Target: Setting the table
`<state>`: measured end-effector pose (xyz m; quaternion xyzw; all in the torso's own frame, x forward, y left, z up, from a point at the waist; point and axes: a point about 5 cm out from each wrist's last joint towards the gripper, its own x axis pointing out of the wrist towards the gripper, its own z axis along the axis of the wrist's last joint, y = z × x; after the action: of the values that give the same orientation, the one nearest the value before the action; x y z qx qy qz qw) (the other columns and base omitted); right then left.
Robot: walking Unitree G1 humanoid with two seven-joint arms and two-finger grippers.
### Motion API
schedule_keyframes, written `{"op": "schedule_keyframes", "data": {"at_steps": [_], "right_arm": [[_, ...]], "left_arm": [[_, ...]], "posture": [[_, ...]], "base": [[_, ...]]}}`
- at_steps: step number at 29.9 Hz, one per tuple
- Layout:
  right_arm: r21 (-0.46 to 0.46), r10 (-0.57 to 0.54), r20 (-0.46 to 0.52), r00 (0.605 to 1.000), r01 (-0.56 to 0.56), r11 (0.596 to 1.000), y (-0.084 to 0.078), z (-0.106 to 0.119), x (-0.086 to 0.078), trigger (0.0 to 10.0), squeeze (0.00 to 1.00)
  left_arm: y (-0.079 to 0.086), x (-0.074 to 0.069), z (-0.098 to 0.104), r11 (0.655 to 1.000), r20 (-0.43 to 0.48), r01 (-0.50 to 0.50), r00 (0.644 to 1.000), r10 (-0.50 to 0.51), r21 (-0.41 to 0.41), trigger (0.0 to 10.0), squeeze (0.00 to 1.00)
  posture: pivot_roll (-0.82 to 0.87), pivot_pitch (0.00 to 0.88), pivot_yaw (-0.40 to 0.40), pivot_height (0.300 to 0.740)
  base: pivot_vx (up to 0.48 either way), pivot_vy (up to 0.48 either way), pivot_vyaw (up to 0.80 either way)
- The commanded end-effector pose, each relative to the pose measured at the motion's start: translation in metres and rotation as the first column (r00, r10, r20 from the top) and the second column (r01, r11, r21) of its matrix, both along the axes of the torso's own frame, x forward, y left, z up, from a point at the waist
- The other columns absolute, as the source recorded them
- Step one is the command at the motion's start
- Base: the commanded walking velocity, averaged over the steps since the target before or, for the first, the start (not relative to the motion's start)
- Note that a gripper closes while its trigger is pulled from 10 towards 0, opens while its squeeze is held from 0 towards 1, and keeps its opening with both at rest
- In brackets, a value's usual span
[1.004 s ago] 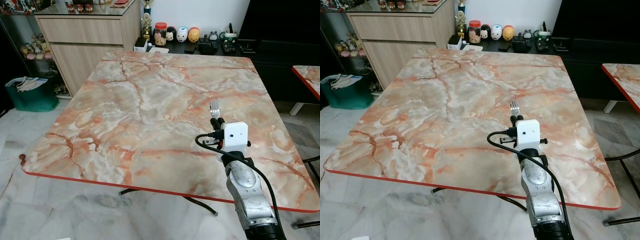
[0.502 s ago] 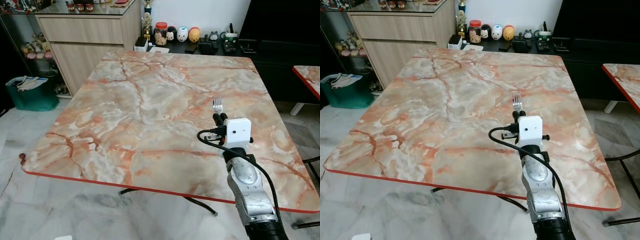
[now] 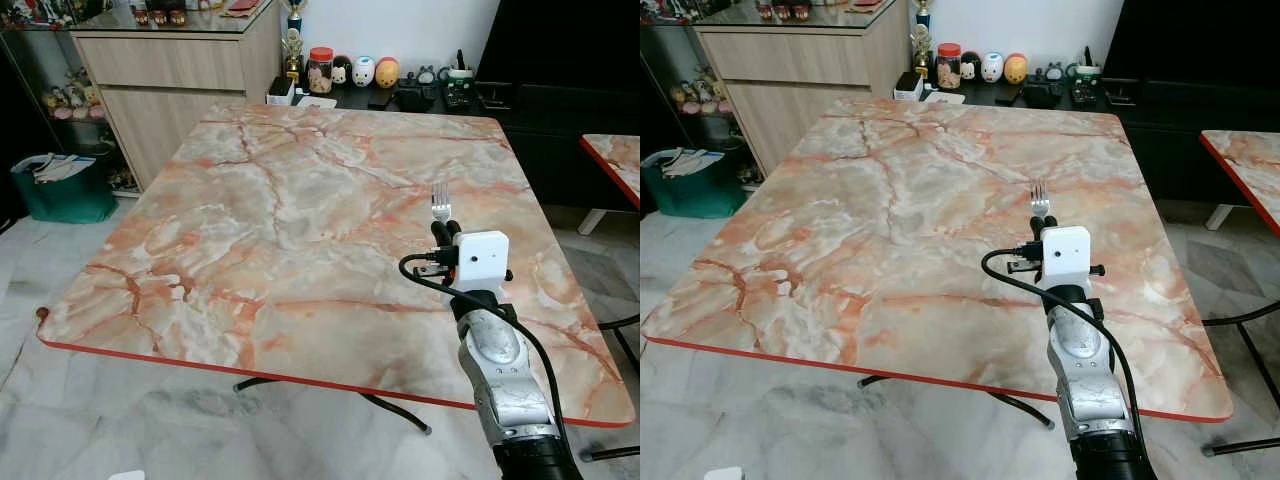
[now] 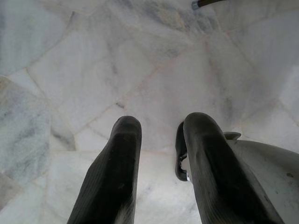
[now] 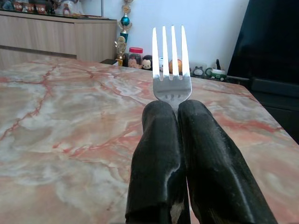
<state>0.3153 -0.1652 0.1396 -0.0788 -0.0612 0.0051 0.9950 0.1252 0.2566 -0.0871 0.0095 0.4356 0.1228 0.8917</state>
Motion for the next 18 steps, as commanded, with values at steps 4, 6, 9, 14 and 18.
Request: {"op": "schedule_keyframes", "data": {"at_steps": [4, 6, 9, 14, 18], "right_arm": [[0.006, 0.003, 0.027, 1.0, -0.003, 1.0, 0.0018, 0.007, 0.003, 10.0, 0.0], [0.008, 0.002, 0.028, 1.0, -0.002, 1.0, 0.0019, 0.0072, 0.0032, 10.0, 0.0], [0.007, 0.004, 0.028, 1.0, -0.004, 1.0, 0.0027, 0.0075, 0.0038, 10.0, 0.0], [0.008, 0.003, 0.029, 1.0, -0.003, 1.0, 0.0025, 0.0077, 0.004, 10.0, 0.0], [0.009, 0.0, 0.029, 1.0, -0.001, 1.0, 0.0019, 0.008, 0.0046, 10.0, 0.0]], "left_arm": [[-0.0012, -0.0003, -0.0002, 1.0, 0.003, 0.01, 1.0, -0.01, 0.001, 10.0, 0.0], [-0.0021, 0.0007, 0.0, 1.0, 0.008, 0.012, 1.0, -0.012, 0.001, 10.0, 0.0], [-0.0035, 0.002, 0.0001, 1.0, 0.014, 0.014, 1.0, -0.014, -0.001, 10.0, 0.0], [-0.0056, 0.0042, 0.0005, 1.0, 0.025, 0.018, 1.0, -0.018, -0.002, 10.0, 0.0], [-0.0053, 0.0058, 0.0014, 1.0, 0.033, 0.02, 0.999, -0.02, -0.001, 10.0, 0.0]], "posture": [[0.0, 0.0, -0.011, 0.74], [0.0, 0.0, -0.011, 0.74], [0.0, 0.0, -0.011, 0.74], [0.0, 0.0, -0.012, 0.74], [0.0, 0.0, -0.013, 0.74]], "base": [[0.0, -0.061, 0.0], [0.0, -0.122, 0.0], [0.0, -0.274, 0.0], [0.0, -0.28, 0.0], [0.0, -0.286, 0.0]]}}
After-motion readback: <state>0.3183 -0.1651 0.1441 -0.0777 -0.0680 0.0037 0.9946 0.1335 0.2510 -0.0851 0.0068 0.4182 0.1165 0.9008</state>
